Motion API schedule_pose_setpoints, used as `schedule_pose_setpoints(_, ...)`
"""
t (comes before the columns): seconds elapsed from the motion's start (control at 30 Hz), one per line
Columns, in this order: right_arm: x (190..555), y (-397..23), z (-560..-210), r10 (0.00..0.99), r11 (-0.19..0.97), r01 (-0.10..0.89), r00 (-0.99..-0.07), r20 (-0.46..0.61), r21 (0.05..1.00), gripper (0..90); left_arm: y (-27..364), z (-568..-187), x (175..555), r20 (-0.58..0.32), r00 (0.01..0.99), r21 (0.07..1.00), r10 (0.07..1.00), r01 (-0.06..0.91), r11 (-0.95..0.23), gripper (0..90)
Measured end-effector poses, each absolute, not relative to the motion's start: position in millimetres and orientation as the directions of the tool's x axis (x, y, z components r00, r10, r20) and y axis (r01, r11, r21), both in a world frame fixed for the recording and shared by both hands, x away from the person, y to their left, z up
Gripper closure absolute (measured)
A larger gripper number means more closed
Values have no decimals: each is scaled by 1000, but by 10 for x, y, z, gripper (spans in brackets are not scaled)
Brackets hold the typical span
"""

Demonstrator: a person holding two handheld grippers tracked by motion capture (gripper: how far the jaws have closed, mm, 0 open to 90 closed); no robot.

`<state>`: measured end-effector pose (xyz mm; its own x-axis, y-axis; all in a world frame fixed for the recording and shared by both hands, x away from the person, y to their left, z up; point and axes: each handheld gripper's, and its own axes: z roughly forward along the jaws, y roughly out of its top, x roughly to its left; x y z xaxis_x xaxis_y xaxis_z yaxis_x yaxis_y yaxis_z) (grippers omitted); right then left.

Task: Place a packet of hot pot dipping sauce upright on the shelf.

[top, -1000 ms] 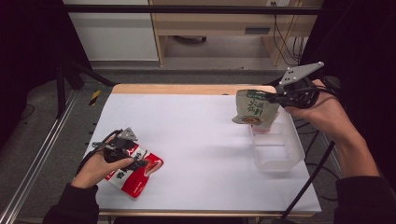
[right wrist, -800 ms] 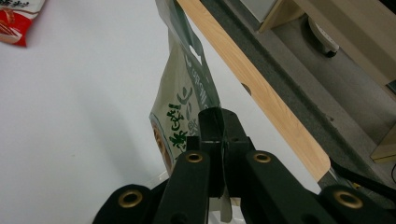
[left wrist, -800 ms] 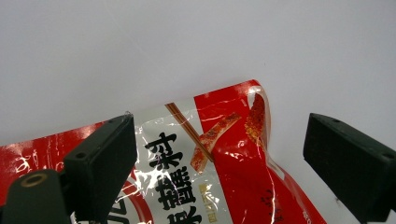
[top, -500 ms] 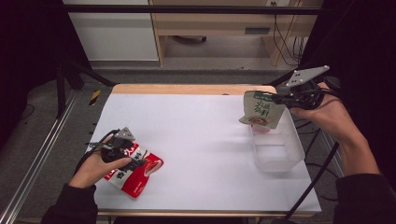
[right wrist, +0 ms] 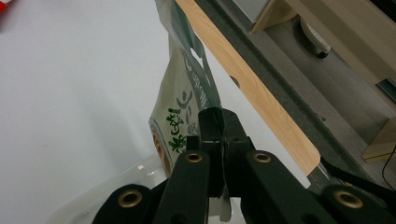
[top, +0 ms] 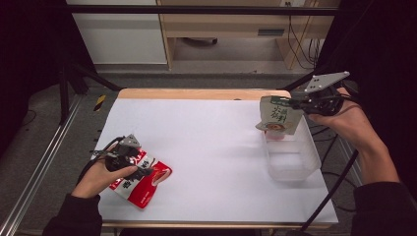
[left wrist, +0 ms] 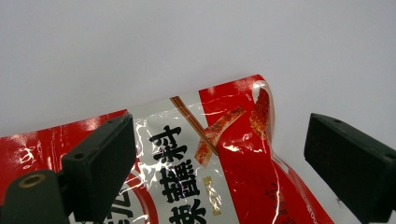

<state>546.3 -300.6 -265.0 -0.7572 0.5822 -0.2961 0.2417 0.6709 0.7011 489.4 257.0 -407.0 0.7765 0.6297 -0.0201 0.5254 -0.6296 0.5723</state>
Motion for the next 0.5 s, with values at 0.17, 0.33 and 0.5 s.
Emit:
schedule_pose_setpoints(0.17,5476,-3054,-2681,591,667,247,-749,-298,703,900,2595,-4079,4897,-25,768,573,640,535,-621,91)
schedule_pose_setpoints(0.33,5484,-3101,-2701,597,665,252,-745,-298,703,900,2602,-4055,4891,-24,769,581,639,531,-617,92)
schedule_pose_setpoints(0.5,5490,-3165,-2717,608,655,258,-737,-293,710,900,2617,-4034,4887,-22,768,586,641,529,-614,92)
